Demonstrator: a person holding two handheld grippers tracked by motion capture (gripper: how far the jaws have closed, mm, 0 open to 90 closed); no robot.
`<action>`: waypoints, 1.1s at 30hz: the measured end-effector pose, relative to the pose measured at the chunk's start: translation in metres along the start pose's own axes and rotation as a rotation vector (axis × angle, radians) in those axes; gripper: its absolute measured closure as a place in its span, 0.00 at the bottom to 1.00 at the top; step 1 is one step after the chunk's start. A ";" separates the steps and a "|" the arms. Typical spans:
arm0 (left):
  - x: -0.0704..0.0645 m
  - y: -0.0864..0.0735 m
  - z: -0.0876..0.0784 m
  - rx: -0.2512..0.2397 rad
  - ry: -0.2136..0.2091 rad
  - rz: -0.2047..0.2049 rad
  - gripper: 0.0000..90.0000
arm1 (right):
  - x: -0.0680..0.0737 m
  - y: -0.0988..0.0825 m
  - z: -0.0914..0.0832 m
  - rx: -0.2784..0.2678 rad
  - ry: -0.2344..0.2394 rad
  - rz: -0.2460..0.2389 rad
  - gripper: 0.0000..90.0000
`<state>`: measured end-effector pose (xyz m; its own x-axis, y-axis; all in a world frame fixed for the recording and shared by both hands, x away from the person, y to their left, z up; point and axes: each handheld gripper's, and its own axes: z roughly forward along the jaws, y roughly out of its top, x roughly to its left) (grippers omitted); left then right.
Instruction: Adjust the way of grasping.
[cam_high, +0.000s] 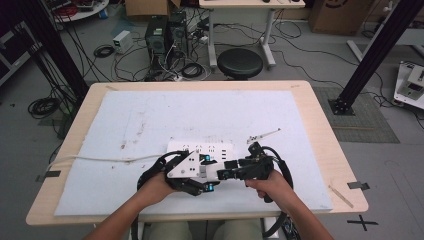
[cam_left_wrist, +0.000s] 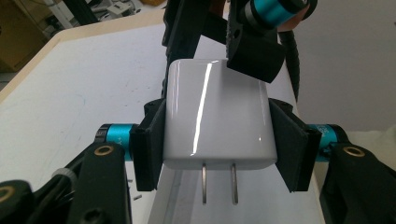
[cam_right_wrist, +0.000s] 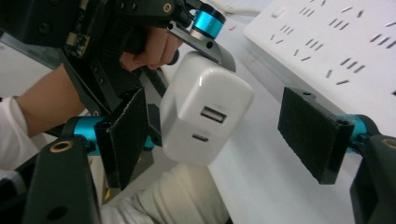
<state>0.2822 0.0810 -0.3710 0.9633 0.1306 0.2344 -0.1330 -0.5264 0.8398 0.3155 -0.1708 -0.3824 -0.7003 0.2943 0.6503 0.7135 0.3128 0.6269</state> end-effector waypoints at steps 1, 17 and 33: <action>0.000 0.000 0.000 -0.001 -0.001 -0.001 0.47 | -0.001 0.000 0.001 0.003 0.009 0.010 0.30; -0.001 0.000 0.005 0.007 -0.013 0.024 0.47 | -0.018 -0.003 0.011 0.017 0.164 0.135 0.60; 0.005 -0.011 0.013 0.075 -0.023 -0.096 0.27 | -0.027 -0.006 -0.004 0.005 0.099 0.177 0.70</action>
<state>0.2919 0.0764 -0.3850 0.9759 0.1650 0.1426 -0.0225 -0.5739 0.8186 0.3302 -0.1838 -0.4017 -0.5583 0.2551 0.7895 0.8253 0.2684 0.4969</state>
